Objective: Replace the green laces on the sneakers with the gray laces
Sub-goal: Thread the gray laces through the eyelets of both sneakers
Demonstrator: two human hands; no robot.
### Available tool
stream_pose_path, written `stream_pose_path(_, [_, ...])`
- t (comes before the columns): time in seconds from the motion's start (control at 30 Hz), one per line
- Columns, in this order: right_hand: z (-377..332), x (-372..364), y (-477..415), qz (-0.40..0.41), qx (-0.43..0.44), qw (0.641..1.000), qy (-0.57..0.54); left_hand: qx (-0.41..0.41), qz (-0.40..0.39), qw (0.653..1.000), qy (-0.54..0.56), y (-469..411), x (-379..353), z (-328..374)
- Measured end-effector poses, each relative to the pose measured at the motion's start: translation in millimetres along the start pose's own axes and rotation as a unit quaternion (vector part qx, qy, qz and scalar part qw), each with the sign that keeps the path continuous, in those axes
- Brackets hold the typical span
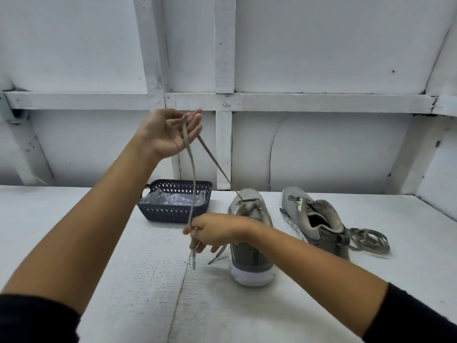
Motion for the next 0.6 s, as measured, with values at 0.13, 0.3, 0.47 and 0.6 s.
stream_pose_path(0.13, [-7.0,14.1,6.0,0.032,0.036,0.979,0.197,0.027,-0.019,0.999,-0.027,-5.4,-16.0,-12.8])
stream_pose_path(0.3, [3.6,54.7,23.0,0.082,-0.006,0.990,0.113,0.031,-0.007,0.999,0.003,-14.9,-30.2,-28.5])
stream_pose_path(0.47, [17.4,93.1,36.5,0.157,0.030,0.982,-0.105,0.039,-0.022,0.999,0.007,-24.1,-54.5,-42.4])
stream_pose_path(0.6, [38.9,118.9,52.8,0.240,0.050,0.941,-0.234,0.055,-0.056,0.977,-0.196,-39.6,-60.1,-55.6])
Point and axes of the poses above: each hand's wrist, its own y-axis away from the middle knuckle, its own x-axis out of the back of the hand, z = x × y, the point moved 7 cm from there along -y, towards the middle knuckle, and after that the axes turned 1 degree about -z, right-handed, at the moved point
